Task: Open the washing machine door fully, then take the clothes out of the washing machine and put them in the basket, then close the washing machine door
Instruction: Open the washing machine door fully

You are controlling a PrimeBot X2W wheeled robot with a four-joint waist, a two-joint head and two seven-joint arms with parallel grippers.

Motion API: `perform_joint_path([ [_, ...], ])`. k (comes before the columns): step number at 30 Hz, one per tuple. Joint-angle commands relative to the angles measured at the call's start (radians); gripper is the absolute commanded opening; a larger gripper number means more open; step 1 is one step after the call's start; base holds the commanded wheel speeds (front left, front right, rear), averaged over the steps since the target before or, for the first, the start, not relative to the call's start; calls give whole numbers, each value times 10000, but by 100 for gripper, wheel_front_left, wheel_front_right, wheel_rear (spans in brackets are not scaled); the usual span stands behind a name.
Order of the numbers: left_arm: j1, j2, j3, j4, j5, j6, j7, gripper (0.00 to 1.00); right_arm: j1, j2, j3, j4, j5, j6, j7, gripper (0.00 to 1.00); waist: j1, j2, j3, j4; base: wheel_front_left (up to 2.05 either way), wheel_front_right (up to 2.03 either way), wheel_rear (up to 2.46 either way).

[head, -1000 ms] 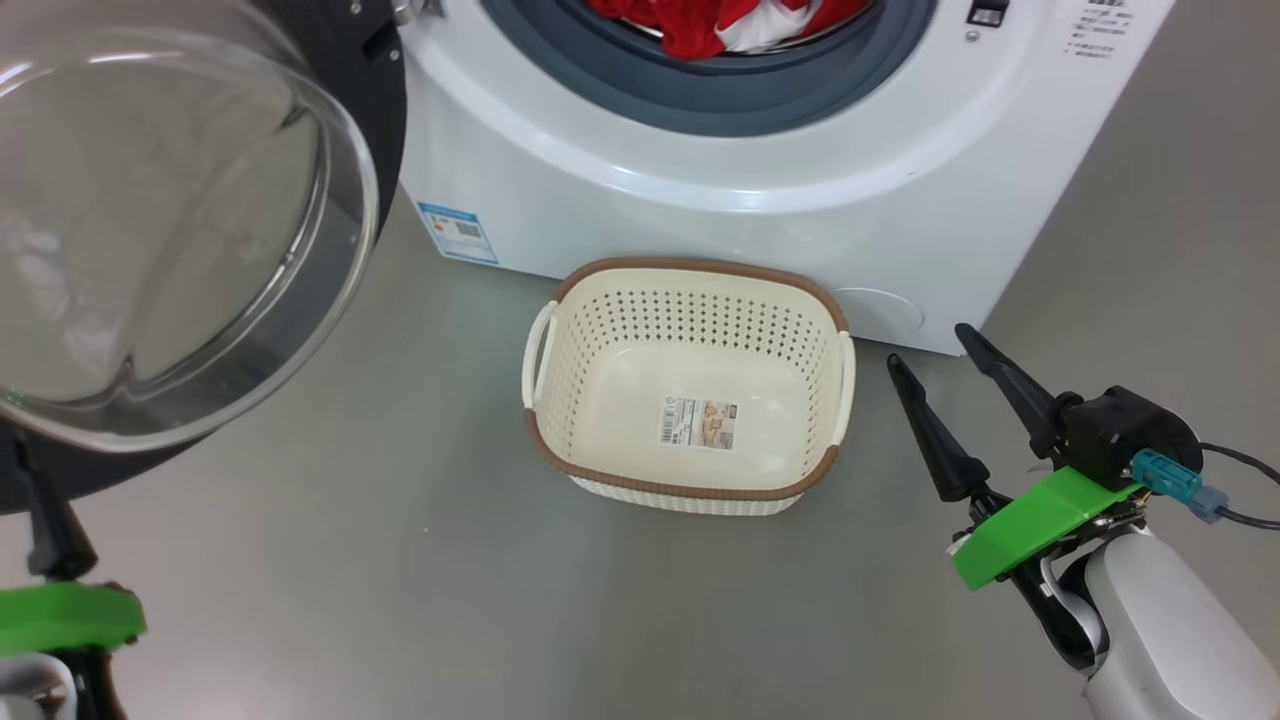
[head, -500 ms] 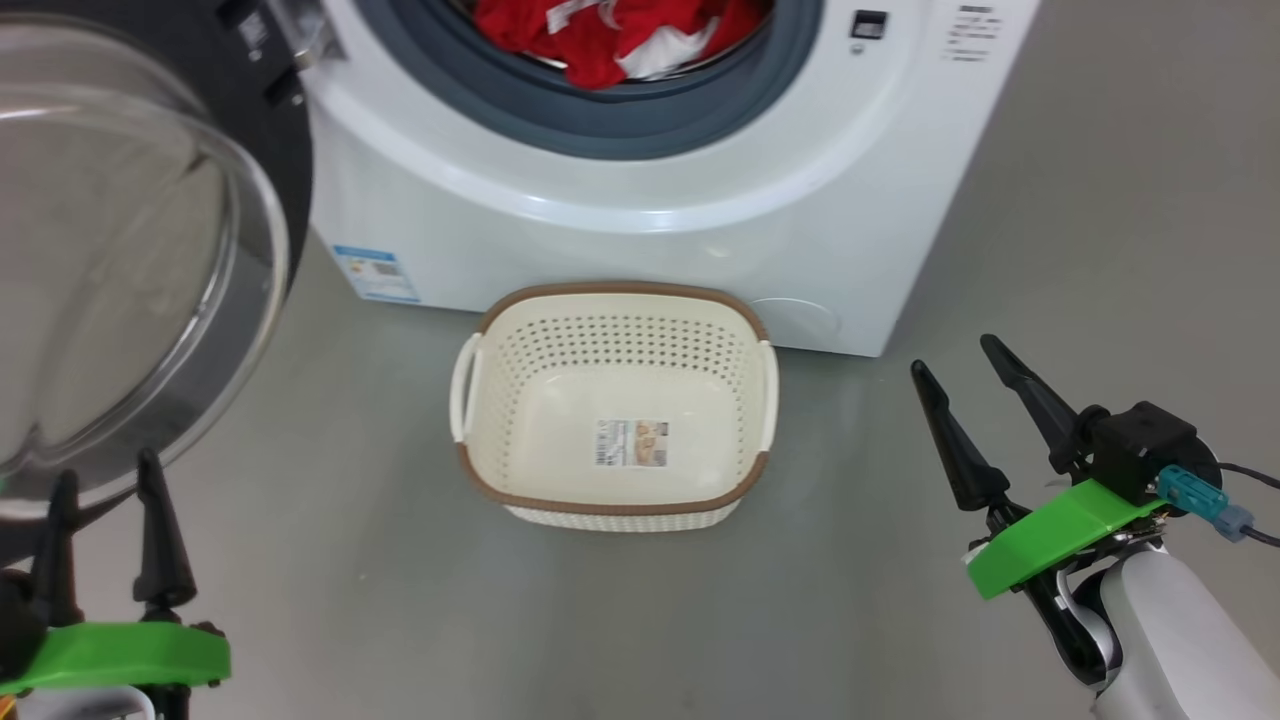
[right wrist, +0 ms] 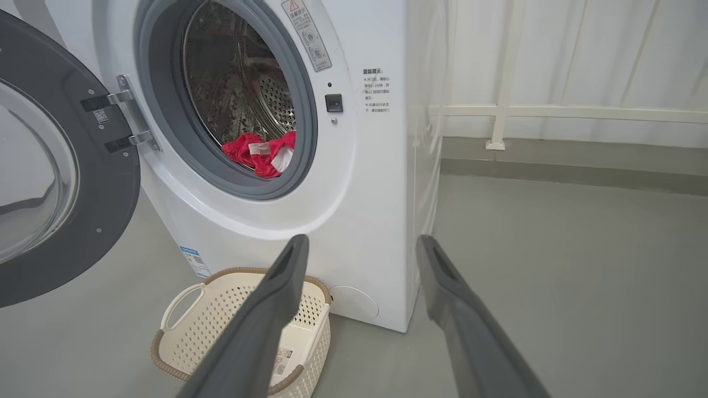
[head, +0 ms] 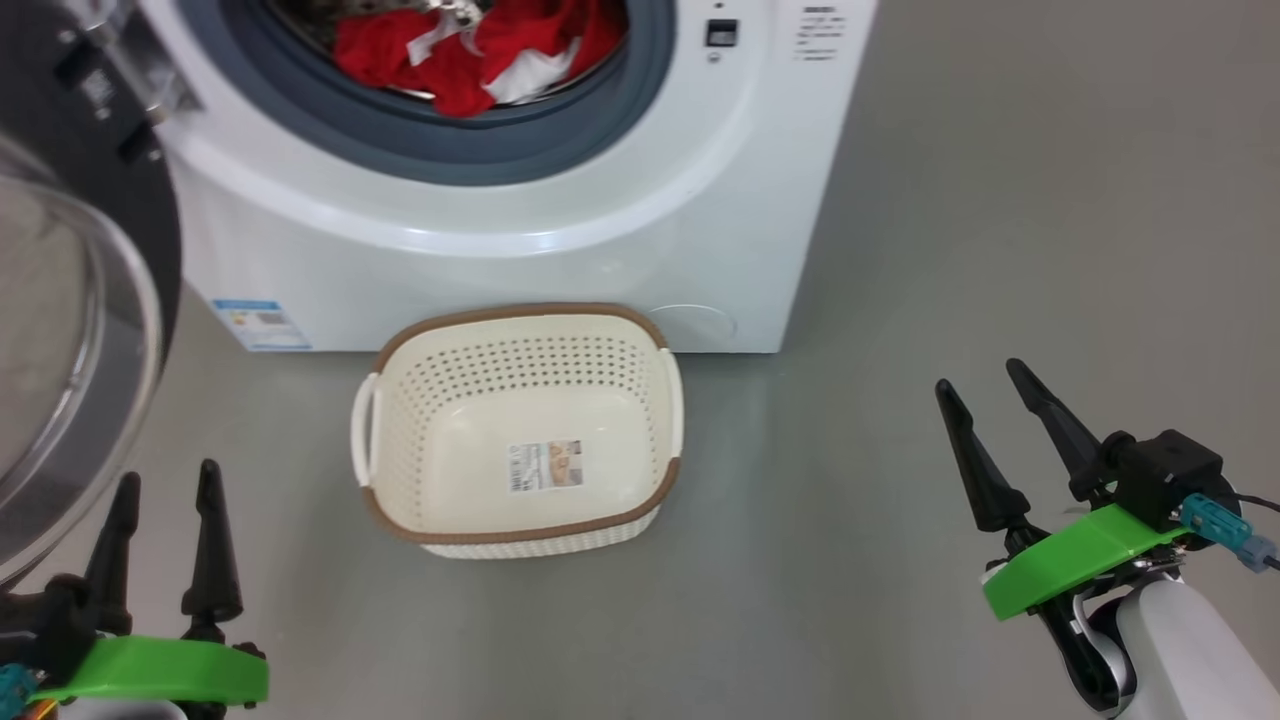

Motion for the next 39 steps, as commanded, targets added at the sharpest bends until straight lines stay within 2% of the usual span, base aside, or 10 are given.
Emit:
perform_joint_path([
  [1, -33, 341, 268, -296, -46, -28, -80, 100, 122, 2, 130, -301, -49, 16, -118, 100, 0, 0, -19, -349, 0, 0, 0],
  [9, 154, 421, -29, -469, -145, -28, -80, 100, 331, 40, -132, -433, -57, 16, -118, 100, 0, 0, -24, -1019, 0, 0, 0],
  [21, 259, 497, -324, -614, -246, -28, -80, 100, 474, 59, -459, -612, -35, 16, -118, 100, 0, 0, 80, -1591, 0, 0, 0],
  [39, 326, 419, -443, -526, -488, -29, -80, 100, 529, 66, -710, -754, -107, 16, -118, 100, 0, 0, 58, -1665, 0, 0, 0],
])
